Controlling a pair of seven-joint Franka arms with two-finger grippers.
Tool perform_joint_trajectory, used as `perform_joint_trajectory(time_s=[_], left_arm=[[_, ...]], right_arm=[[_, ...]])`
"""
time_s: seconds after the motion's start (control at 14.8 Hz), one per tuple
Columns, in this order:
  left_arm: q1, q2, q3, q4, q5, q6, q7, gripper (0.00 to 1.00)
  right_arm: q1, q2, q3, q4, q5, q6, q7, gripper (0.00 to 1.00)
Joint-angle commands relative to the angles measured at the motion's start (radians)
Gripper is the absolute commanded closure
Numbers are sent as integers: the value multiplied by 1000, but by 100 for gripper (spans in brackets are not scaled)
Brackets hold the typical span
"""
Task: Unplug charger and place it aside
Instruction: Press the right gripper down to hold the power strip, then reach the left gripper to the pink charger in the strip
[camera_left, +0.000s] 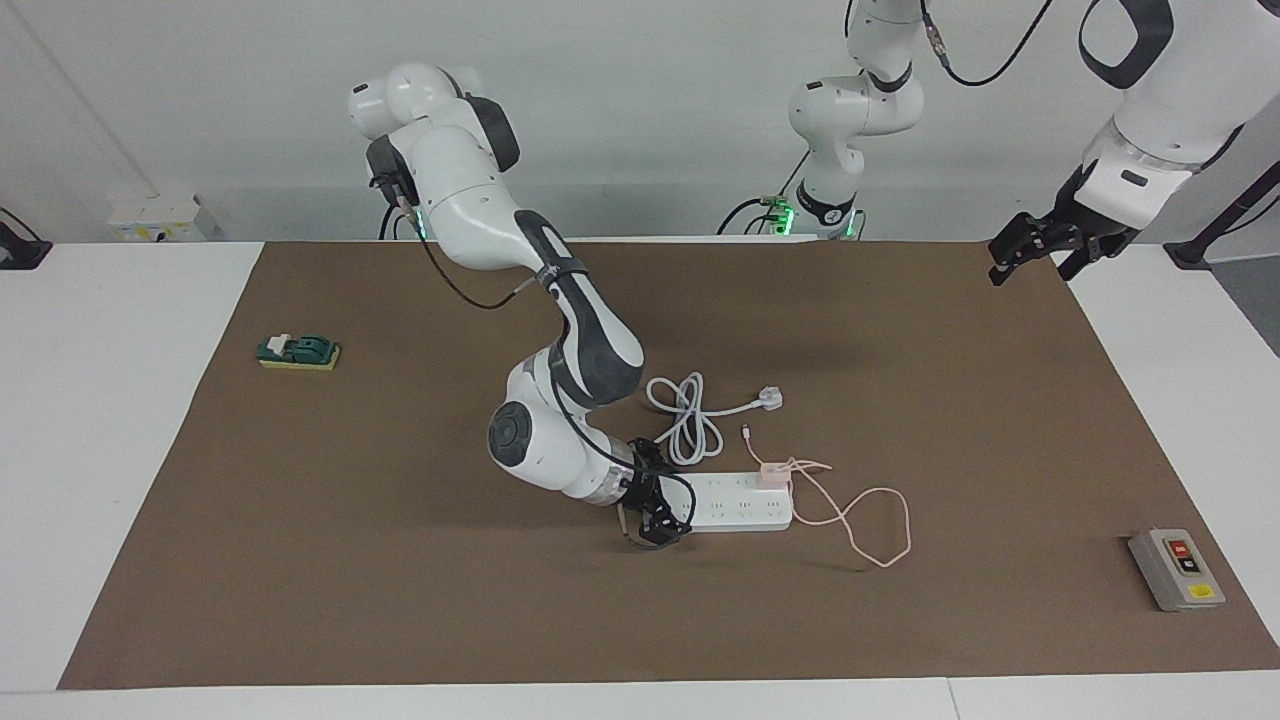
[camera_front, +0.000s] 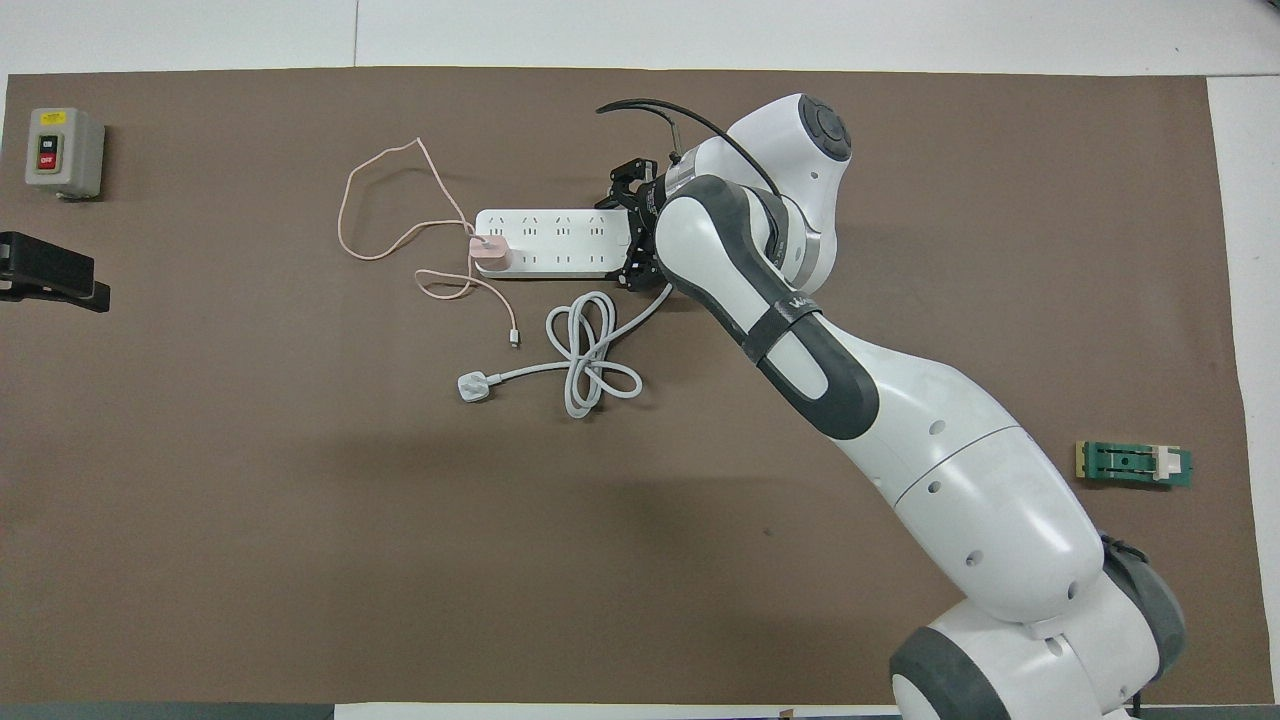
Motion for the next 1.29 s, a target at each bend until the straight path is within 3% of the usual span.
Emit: perform_joint_trajectory(time_s=[0.0,0.68,0.88,1.22], left_arm=[[0,-33,3,-39,-4,11,-5,0],[-6,-39,4,-42,-4,30,-60,0],[-34,-12,0,-34,-7,112,-370,0],[-153,210,1,56,-5,165,-968,0]], right_arm=[[7,23,3,8,5,45,-35,68],[8,24,3,8,4,46,-35,67],[8,23,3,8,4,49,-35,67],[8,23,3,4,4,53,-35,67]])
